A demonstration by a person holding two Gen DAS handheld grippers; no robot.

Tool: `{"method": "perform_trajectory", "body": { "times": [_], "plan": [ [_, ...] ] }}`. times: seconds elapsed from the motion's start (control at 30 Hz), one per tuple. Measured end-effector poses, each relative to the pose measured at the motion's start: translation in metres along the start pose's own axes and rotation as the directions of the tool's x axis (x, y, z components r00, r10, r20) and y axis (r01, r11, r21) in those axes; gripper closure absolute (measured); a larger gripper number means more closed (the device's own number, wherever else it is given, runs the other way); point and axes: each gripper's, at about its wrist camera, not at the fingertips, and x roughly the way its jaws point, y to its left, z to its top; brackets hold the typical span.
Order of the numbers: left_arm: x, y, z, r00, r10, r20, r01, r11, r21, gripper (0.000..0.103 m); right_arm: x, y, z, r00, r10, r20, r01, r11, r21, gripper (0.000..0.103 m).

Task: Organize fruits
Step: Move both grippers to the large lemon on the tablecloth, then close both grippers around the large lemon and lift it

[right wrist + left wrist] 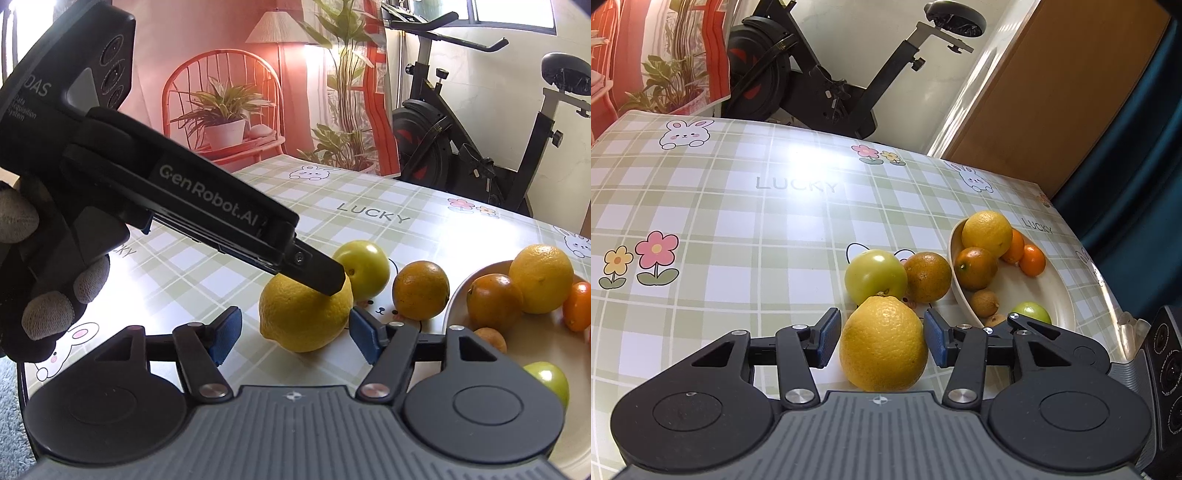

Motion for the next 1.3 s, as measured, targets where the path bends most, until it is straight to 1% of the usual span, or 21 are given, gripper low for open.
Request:
{"method": "perform_trajectory", "body": {
  "times": [0.17,0.4,0.5,0.63,0.83,0.97,1.13,1.3],
  "plan": [
    [0.003,-0.001,-0.002,1.0,-0.001,-0.022,0.001,1.0,-0.008,0.048,0.008,-0.004,0.001,1.0,-0.005,-0.022,0.006,1.0,0.009,0.035],
    [0.002,-0.002,-0.006,1.0,0.008,-0.015,-0.008,1.0,-0.019,0.047,0.01,-0.008,-0.001,0.999,-0.005,-0.033,0.006,0.999,0.034,0.035],
    [0.001,-0.006,-0.008,1.0,0.021,-0.01,-0.021,1.0,-0.004,0.048,0.009,-0.009,-0.001,0.999,-0.005,-0.036,0.007,0.999,0.046,0.041],
    [0.0,-0.009,-0.01,1.0,0.031,-0.007,-0.031,1.0,-0.002,0.048,0.007,-0.008,-0.003,0.999,0.003,-0.041,0.0,0.998,0.061,0.045],
    [-0.002,-0.015,-0.014,0.999,0.052,-0.004,-0.052,0.998,0.021,0.048,0.001,-0.01,-0.006,1.0,0.002,-0.028,0.001,0.995,0.102,0.045],
    [-0.002,-0.016,-0.014,0.998,0.061,-0.006,-0.061,0.998,0.021,0.048,0.003,-0.009,-0.005,1.0,-0.005,-0.026,0.007,0.995,0.096,0.043],
    [-0.003,-0.018,-0.015,0.997,0.073,-0.007,-0.072,0.997,0.028,0.048,0.004,-0.009,-0.004,1.0,-0.009,-0.019,0.01,0.996,0.092,0.044],
    [-0.006,-0.022,-0.017,0.998,0.067,-0.018,-0.066,0.997,0.028,0.048,-0.001,-0.009,-0.006,1.0,-0.01,-0.012,0.011,0.994,0.113,0.044]
  ]
}}
